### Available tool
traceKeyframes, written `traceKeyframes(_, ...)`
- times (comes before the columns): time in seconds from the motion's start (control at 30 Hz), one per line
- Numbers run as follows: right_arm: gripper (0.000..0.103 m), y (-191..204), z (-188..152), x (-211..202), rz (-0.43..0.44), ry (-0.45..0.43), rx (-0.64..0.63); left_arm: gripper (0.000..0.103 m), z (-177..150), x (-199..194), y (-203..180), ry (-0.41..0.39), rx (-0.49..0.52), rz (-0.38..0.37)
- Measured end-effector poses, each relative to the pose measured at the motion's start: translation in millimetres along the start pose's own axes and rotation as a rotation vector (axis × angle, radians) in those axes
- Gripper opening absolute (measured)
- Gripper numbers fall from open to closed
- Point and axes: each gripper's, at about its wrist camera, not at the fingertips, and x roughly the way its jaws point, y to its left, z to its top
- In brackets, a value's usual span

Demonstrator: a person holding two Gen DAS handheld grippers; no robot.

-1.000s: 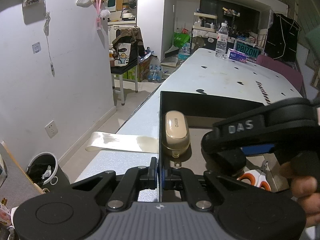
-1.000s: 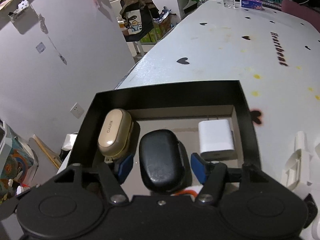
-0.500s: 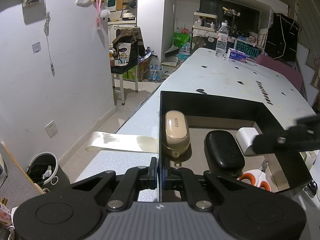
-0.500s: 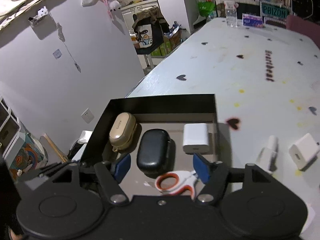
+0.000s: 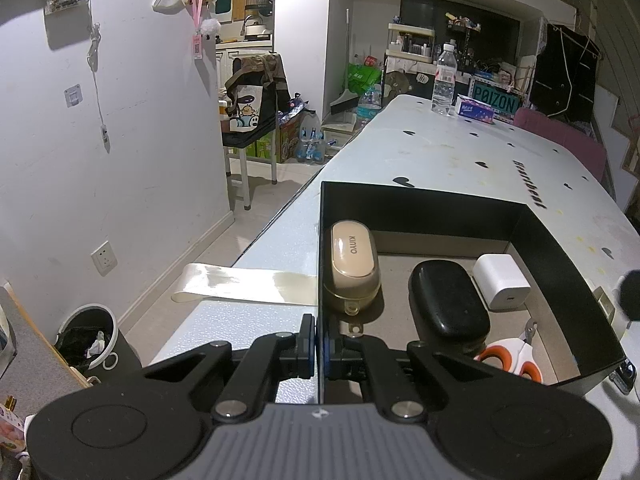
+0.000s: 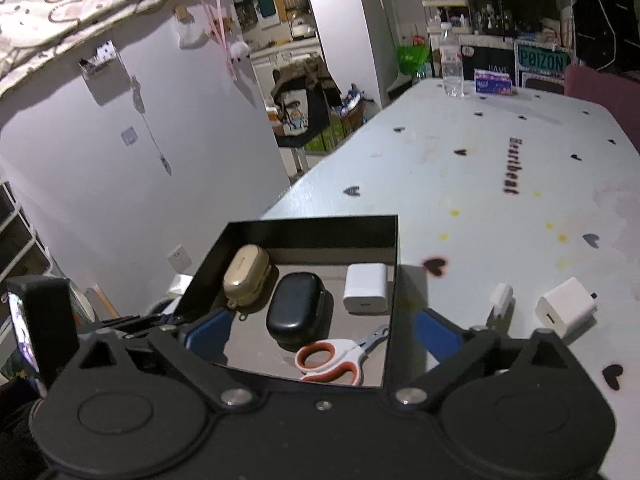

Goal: Organize rigid objects
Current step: 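Lower the black earbud case into the black box and open the right gripper, then move the right gripper back over the black smartwatch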

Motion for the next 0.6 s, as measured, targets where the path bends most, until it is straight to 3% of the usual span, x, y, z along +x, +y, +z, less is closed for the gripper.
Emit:
traceKeyframes(0.3,0.103,-18,-6,-25,-0.054,-0.067,-0.017,0.004,0,0,0,0.0,0.0,0.0)
traceKeyframes(0.6,0.103,-64,-28,-39,-0.157,-0.121,0.01,0.004,-1,0,1,0.001,0.001,0.002)
